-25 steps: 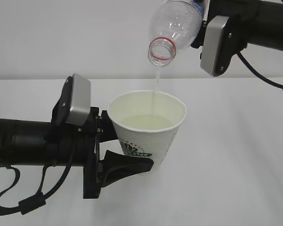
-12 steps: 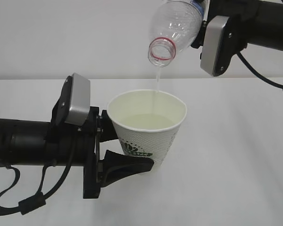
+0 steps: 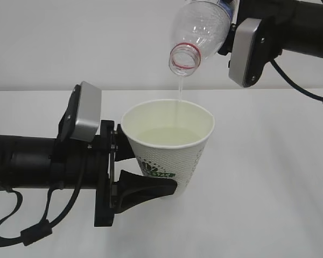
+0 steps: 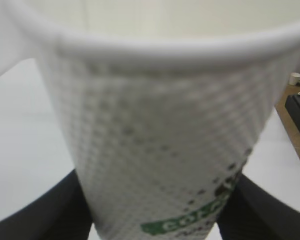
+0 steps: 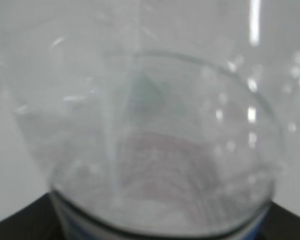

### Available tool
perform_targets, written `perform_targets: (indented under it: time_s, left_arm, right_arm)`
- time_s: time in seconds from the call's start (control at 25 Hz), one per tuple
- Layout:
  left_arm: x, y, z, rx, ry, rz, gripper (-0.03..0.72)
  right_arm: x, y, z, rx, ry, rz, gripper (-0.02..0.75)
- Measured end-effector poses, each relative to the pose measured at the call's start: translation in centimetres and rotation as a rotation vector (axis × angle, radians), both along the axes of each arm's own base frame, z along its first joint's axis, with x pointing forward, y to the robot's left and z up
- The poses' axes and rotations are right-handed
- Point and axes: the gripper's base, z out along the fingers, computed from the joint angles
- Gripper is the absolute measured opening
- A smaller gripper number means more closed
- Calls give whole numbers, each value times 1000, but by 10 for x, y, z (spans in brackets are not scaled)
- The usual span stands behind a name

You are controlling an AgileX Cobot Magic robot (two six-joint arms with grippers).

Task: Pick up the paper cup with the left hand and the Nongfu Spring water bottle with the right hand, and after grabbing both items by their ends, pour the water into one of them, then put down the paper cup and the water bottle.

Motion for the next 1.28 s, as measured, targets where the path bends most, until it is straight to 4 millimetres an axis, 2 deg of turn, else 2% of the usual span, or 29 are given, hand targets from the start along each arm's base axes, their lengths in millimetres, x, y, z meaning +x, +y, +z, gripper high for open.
perform_targets:
  time_s: [1.28]
  left_arm:
    - [0, 0, 1, -9, -1, -5, 494]
  right_arm:
    - [0, 0, 0, -14, -21, -1, 449]
